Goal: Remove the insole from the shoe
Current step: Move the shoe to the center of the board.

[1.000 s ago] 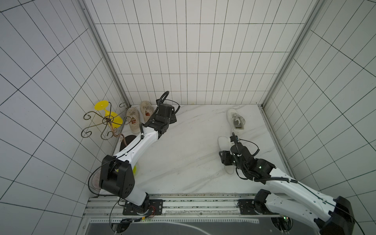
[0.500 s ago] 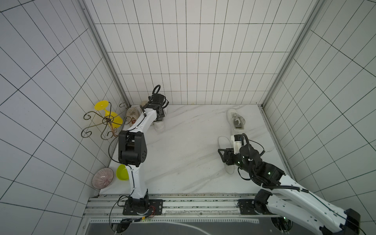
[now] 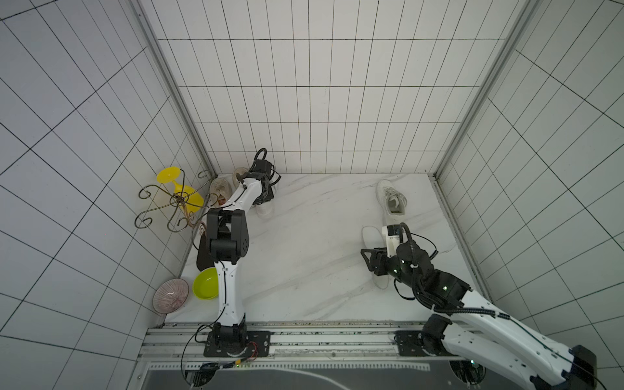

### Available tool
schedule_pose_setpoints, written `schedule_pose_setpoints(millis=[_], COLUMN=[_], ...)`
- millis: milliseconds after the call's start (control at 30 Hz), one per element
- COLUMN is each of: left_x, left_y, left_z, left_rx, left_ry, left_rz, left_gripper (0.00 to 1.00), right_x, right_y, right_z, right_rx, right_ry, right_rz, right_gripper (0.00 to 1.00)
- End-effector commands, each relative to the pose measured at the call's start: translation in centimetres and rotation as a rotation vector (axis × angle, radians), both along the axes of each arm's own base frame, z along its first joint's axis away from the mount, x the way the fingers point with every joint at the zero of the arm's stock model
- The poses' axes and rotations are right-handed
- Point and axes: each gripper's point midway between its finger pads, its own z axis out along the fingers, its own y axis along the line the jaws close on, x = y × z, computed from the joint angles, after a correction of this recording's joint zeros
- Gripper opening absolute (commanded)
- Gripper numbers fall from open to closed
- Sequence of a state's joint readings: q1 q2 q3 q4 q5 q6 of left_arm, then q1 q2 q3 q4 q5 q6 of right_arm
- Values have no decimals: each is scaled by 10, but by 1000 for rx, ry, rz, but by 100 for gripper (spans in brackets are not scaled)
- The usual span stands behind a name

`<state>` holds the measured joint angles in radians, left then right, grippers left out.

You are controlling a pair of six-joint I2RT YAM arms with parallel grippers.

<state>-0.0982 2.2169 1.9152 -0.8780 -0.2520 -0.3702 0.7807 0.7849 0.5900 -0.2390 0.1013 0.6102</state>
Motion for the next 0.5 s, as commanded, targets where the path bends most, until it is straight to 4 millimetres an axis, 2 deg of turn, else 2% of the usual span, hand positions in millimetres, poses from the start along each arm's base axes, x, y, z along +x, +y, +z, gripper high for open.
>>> schedule_pose_setpoints(millis=[0, 167, 300, 467], left_x=[-1, -11, -24, -59], left_y=[-37, -66, -88, -121], left_z=[-16, -4, 9, 27], left_rx=[-108, -102, -116, -100], left_ry=[20, -9, -36, -81], left_rz=[-92, -146, -169, -209], left_gripper=[20, 4, 0, 0], right_x=[0, 3, 7, 10], right_y=[0, 1, 0, 4], right_z=[-17, -18, -18, -19], right_rx=[-41, -42, -58, -82], right_ry=[10, 10, -2, 7], right_rz=[7, 0, -12, -2], right_gripper=[58, 58, 58, 58])
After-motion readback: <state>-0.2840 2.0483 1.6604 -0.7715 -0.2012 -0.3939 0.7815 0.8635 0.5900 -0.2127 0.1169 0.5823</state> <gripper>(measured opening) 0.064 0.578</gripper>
